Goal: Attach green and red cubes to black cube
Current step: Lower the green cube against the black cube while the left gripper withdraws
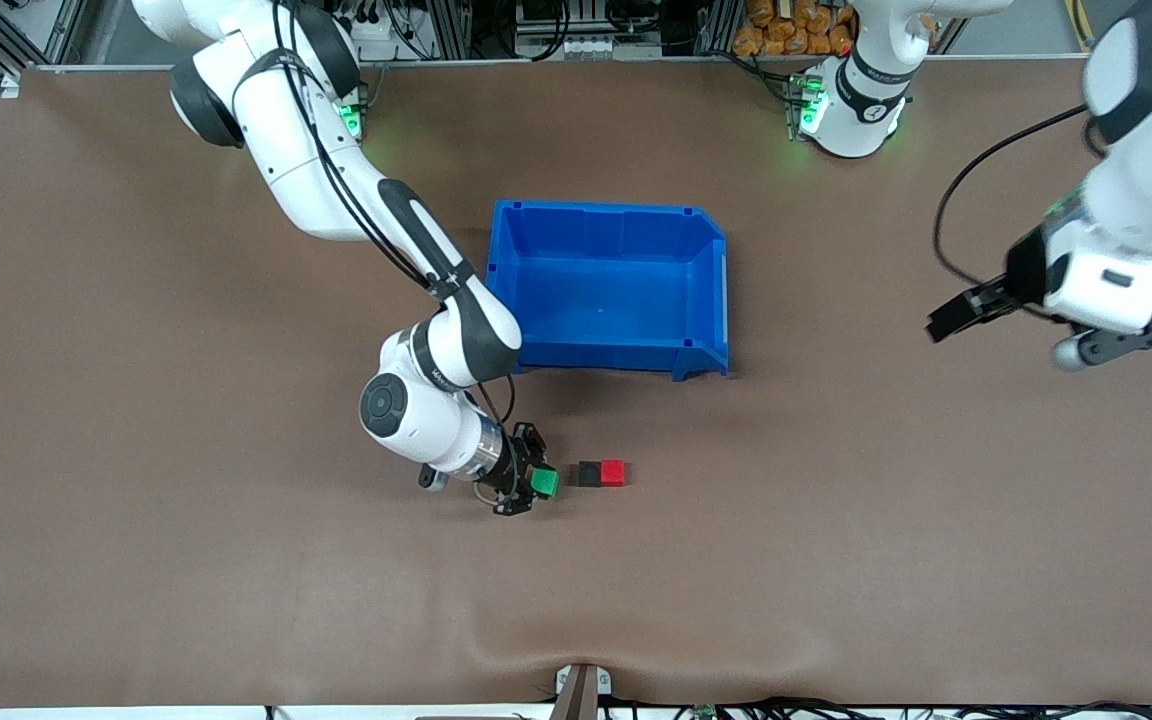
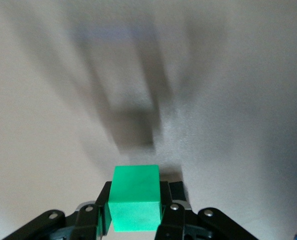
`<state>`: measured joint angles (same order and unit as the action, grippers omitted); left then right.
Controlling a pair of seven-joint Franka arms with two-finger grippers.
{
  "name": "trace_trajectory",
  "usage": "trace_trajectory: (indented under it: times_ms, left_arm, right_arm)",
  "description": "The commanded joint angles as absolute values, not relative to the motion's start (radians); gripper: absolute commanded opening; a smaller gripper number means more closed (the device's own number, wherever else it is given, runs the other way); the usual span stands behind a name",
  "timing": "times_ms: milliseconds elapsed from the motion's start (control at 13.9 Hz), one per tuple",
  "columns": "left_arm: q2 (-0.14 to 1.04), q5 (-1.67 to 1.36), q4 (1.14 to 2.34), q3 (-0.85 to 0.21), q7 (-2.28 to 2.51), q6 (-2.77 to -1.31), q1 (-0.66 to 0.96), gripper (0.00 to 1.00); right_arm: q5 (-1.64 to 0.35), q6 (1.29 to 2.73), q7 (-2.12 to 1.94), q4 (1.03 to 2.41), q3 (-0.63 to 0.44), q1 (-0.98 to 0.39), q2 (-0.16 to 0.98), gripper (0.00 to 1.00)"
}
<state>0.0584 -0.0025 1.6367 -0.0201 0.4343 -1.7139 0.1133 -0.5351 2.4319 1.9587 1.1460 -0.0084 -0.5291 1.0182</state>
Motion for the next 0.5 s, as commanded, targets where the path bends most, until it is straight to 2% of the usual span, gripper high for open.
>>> trace_trajectory:
  times_ms: [0, 287, 430]
  left_arm:
    - [0.008, -0.023, 1.669, 0.03, 0.205, -1.651, 0.114, 1.0]
    - [-0.038, -0.006, 1.66, 0.028, 0.078, -1.572, 0.107, 1.0]
    - [-0.04, 0.026, 1.649, -0.015, 0.031, -1.572, 0.107, 1.0]
  right_arm:
    - [-0.549, 2.448, 1.948, 1.108, -0.017, -0.549, 1.057, 0.0]
    - [-0.549, 2.462, 1.951, 1.108, -0.017, -0.561, 1.063, 0.0]
    - [-0.549, 2.473, 1.95, 1.108, -0.017, -0.568, 1.072, 0.0]
